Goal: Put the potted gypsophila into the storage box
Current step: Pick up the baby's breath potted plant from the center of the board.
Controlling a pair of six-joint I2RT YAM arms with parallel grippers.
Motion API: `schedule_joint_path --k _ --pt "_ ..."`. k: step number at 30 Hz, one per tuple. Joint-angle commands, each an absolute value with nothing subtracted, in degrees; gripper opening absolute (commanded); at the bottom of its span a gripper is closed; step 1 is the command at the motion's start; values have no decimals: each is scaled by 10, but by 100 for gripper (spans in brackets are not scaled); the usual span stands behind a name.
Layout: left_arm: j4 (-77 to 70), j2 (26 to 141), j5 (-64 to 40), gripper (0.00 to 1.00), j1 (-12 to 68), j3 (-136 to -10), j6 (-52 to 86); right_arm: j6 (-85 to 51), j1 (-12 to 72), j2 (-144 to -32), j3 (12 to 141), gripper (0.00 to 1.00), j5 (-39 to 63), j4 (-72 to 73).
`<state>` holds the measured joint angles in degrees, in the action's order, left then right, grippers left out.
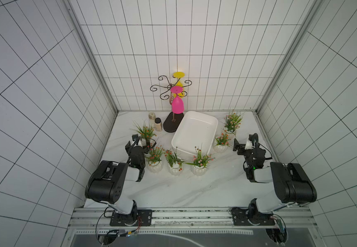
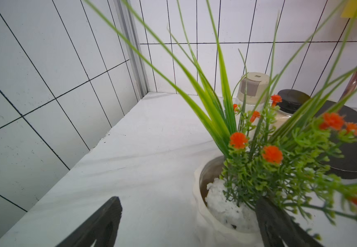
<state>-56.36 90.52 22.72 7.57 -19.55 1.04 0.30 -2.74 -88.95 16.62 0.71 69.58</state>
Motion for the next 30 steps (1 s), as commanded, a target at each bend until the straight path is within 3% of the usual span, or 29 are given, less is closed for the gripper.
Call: schedule_joint_path --k 1,23,30 --pt "-568 900 231 97 77 -204 6 10 -30 -889 151 99 8 713" --pt "-606 884 248 97 77 -188 0 3 -31 -858 160 97 -5 677" --pt "-349 714 285 97 89 -249 38 -63 -30 -720 221 94 -48 429"
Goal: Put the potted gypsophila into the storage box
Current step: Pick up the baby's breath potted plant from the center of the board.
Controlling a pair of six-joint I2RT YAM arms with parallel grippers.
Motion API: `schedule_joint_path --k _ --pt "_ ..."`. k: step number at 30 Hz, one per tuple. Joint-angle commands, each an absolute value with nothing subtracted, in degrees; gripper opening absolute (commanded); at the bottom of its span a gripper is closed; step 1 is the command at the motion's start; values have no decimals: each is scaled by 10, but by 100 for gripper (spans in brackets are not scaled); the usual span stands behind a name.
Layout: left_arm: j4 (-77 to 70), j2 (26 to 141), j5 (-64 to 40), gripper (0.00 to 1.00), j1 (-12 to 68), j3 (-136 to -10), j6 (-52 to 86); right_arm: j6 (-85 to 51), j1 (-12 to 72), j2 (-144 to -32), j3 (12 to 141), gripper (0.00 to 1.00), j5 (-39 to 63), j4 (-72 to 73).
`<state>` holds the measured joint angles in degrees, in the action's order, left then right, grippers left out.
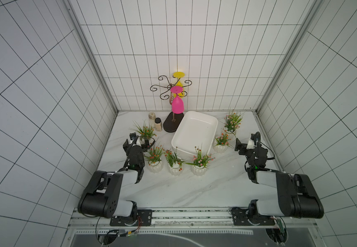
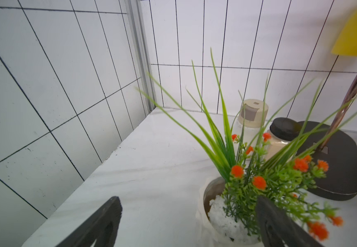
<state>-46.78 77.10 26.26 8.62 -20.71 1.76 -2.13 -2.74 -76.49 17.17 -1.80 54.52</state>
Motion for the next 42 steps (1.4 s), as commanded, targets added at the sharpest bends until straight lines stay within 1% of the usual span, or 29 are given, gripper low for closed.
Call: schedule_joint_path --k 1,5,8,10,14,17,21,23,24,28,33,38,42 --pt "-313 693 281 97 90 -263 44 -82 -30 -702 229 93 -50 400" --pt "-185 616 267 96 91 -330 103 -151 -30 -639 285 91 -18 240" --pt "-60 585 203 95 92 -396 169 -176 -29 -614 326 85 36 143" --pt "-5 582 127 94 94 -437 188 -181 -28 -597 341 81 78 109" --pt "88 595 -31 94 111 -512 192 -171 -19 -556 364 81 110 34" --pt "126 608 -132 94 132 -545 169 -154 -18 -535 387 84 121 -29" --pt "184 631 -227 94 150 -583 130 -135 -16 -533 422 89 147 -109" --pt "210 647 -247 95 158 -599 107 -129 -12 -539 430 92 161 -135" --pt "226 655 -250 96 164 -608 92 -127 -7 -545 435 99 165 -148" --pt "254 685 -233 97 192 -629 73 -117 25 -567 442 99 159 -173" --pt "232 713 -262 97 219 -621 81 -114 76 -586 434 99 112 -168" --pt "228 736 -293 97 226 -622 77 -114 91 -631 440 99 114 -160" --pt "197 736 -325 97 226 -603 86 -114 103 -661 450 99 85 -147"
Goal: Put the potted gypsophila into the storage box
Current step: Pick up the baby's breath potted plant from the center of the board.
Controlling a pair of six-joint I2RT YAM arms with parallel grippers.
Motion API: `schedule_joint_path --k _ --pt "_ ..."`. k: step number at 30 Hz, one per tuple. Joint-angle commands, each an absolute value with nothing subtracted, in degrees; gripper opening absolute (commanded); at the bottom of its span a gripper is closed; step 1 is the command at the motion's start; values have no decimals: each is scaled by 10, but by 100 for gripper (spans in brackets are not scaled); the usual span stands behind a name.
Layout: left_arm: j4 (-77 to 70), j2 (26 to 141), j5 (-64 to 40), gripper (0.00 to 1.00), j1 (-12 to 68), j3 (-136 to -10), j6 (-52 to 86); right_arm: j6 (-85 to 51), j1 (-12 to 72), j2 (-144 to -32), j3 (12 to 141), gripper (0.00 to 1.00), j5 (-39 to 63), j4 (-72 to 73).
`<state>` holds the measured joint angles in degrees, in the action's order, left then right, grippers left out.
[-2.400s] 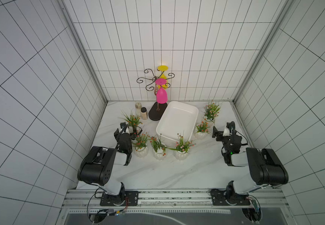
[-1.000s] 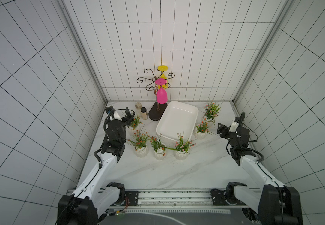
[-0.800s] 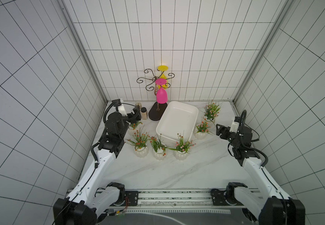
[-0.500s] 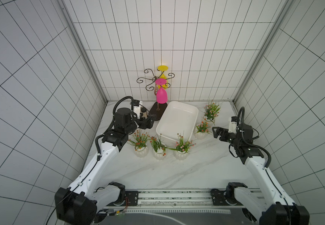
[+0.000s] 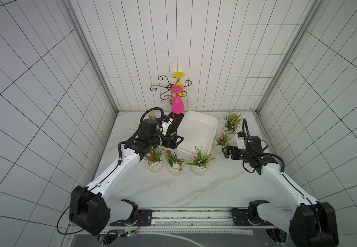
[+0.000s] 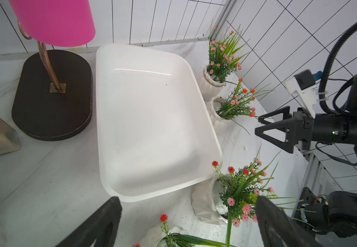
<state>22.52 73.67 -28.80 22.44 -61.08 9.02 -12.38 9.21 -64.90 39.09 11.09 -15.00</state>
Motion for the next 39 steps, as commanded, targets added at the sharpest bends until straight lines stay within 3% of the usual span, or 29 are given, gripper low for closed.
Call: schedule_joint_path --k 1,23,39 --pt "189 734 -326 97 226 -597 90 -113 104 -670 452 99 80 -142" --pt "168 737 -338 97 195 -578 113 -78 122 -801 473 99 32 -3" --pt "169 740 -345 97 190 -577 116 -77 125 -871 513 99 61 29"
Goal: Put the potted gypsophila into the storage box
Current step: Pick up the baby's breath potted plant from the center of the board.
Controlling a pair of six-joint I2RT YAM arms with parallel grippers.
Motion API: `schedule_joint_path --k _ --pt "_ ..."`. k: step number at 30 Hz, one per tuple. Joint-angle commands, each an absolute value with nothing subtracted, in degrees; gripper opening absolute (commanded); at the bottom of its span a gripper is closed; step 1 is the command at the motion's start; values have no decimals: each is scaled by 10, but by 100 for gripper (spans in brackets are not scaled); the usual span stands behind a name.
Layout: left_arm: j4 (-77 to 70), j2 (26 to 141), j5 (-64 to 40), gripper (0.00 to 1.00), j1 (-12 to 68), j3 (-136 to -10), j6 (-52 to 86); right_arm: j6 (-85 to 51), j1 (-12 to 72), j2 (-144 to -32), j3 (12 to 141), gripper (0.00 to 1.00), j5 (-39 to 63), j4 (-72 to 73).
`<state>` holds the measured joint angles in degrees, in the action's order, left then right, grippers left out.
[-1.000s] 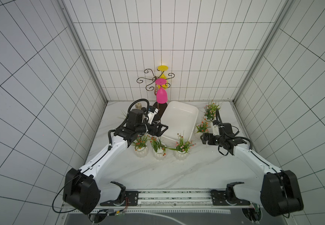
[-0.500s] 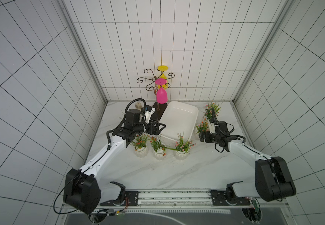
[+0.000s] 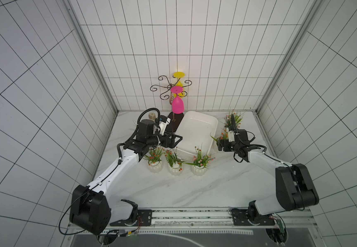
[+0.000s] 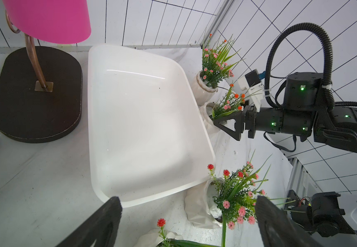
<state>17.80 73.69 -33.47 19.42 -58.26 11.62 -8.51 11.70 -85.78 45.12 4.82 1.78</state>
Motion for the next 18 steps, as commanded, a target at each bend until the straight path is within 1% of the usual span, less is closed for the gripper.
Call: schedule_joint_path --k 1,15,18 --pt "169 740 -345 97 189 -577 116 -78 125 -875 515 99 64 29" --pt "164 739 -352 97 184 -574 120 -69 145 -908 526 99 10 50" --pt "165 737 -353 97 182 -573 121 -65 150 -910 525 96 4 50"
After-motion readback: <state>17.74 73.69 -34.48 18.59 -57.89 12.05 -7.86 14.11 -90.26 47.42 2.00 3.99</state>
